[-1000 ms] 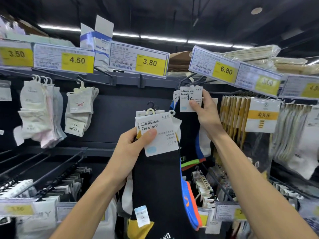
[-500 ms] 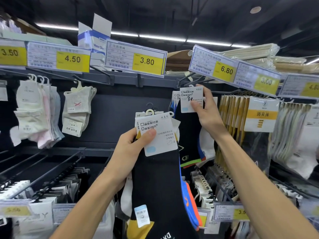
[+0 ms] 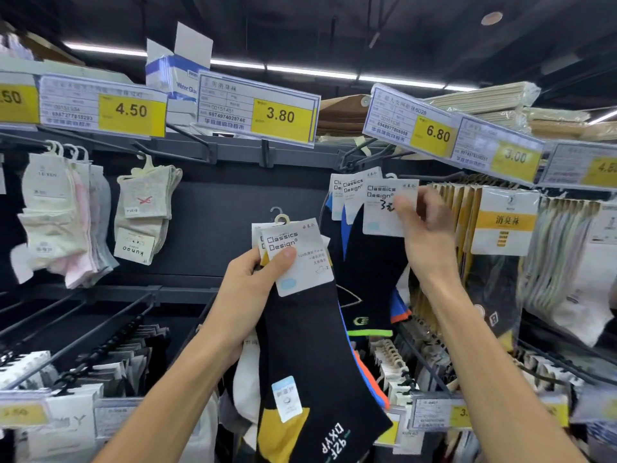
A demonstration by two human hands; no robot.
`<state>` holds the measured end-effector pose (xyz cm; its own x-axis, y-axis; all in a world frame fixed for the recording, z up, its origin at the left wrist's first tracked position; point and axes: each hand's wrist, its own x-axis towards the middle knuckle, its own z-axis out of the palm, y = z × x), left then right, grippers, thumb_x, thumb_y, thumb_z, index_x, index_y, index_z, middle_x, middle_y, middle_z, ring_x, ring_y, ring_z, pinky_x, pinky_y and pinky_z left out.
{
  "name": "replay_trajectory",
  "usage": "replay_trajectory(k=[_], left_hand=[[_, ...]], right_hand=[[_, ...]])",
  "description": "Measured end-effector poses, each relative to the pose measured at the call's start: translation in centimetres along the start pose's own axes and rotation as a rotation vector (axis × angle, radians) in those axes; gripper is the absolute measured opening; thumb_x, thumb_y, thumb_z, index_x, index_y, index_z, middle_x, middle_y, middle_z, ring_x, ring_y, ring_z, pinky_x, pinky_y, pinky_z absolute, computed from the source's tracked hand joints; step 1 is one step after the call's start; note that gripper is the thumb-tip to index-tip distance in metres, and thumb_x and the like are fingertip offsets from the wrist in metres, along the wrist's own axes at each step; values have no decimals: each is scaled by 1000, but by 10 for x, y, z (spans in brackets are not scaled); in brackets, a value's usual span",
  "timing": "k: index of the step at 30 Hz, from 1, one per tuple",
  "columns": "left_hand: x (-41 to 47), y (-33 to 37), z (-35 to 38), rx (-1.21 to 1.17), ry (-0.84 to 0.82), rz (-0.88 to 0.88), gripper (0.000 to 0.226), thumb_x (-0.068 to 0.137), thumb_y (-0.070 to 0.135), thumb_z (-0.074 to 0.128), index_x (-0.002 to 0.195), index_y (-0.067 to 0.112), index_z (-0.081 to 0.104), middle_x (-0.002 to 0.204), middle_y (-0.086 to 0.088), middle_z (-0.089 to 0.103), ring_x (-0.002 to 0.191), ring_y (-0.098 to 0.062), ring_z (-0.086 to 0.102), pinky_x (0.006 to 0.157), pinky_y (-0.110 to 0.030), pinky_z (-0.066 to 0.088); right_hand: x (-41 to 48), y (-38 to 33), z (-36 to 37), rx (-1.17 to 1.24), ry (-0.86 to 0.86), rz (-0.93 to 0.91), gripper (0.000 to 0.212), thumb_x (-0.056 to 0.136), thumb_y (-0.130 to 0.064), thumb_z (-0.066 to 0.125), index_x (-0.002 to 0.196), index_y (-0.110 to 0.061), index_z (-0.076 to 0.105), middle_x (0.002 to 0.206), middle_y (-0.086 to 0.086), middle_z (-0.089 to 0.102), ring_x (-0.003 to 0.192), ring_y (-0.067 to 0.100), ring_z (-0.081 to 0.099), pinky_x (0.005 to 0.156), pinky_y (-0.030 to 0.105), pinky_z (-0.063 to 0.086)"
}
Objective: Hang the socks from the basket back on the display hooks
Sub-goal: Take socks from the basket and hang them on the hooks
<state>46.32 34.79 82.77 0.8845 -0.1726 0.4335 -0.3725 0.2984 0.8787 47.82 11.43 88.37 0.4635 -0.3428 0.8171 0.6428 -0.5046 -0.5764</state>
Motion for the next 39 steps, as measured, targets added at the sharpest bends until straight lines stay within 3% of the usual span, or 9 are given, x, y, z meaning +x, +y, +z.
replay_trajectory(k=[3, 7, 10, 14, 18, 21, 30, 35, 39], left_hand=[[2, -3, 4, 70, 3, 39, 16, 94, 32, 65, 102, 25, 76, 100, 3, 79, 93, -15, 76, 69, -20, 59], [4, -4, 11, 138, -56, 84, 20, 85, 49, 69, 98, 35, 76, 104, 5, 78, 97, -15, 75, 80, -30, 61], [7, -6, 12, 221, -36, 105, 37, 69, 57, 80, 100, 38, 76, 109, 2, 76, 102, -19, 73, 91, -44, 58], [8, -7, 13, 286, -25, 126, 37, 66, 49, 84, 101, 40, 76, 113, 3, 72, 109, -21, 68, 96, -46, 55], [9, -7, 13, 366, -15, 224, 27, 73, 40, 86, 98, 41, 77, 107, 16, 66, 98, -4, 69, 87, -31, 57], [8, -8, 14, 488, 30, 287, 31, 63, 58, 79, 94, 53, 73, 105, 21, 61, 96, 1, 65, 83, -23, 53], [9, -15, 17, 659, 115, 346, 33, 59, 70, 67, 92, 67, 63, 108, 25, 56, 92, 2, 62, 81, -34, 55], [7, -16, 18, 791, 121, 372, 41, 62, 69, 64, 101, 58, 63, 109, 23, 52, 92, 3, 58, 79, -38, 55], [8, -15, 17, 809, 113, 350, 41, 61, 70, 61, 100, 58, 63, 108, 26, 50, 95, 4, 56, 85, -41, 53]], right_hand=[[-19, -21, -8, 171, -239, -61, 11, 95, -17, 61, 96, -28, 61, 91, -19, 73, 82, -2, 68, 66, 13, 51], [-31, -37, -1, 152, -577, 13, 17, 94, -5, 62, 101, -20, 60, 90, -11, 74, 85, 0, 69, 72, 16, 54], [-38, -44, 3, 105, -592, 28, 15, 92, -5, 65, 96, -18, 60, 93, -3, 71, 85, 3, 68, 74, 22, 56], [-40, -52, 2, 71, -584, 1, 16, 86, -4, 71, 87, -16, 60, 87, 7, 68, 81, 18, 63, 78, 39, 54], [-35, -60, 0, -5, -547, -105, 11, 86, -14, 73, 95, -20, 71, 92, -1, 65, 84, 16, 60, 72, 34, 52], [-32, -66, -1, -83, -557, -162, 5, 85, -19, 76, 88, -23, 75, 91, 8, 61, 77, 17, 56, 69, 30, 47], [-33, -79, -1, -414, -598, -294, 4, 85, -22, 74, 85, -25, 72, 89, -9, 59, 86, 4, 53, 73, 8, 37], [-28, -85, 0, -482, -724, -218, 11, 89, -19, 70, 81, -25, 65, 90, -11, 60, 94, 6, 50, 76, 11, 35], [-32, -85, 1, -508, -684, -299, 6, 91, -18, 67, 87, -21, 65, 87, -9, 62, 91, 8, 51, 79, 21, 39]])
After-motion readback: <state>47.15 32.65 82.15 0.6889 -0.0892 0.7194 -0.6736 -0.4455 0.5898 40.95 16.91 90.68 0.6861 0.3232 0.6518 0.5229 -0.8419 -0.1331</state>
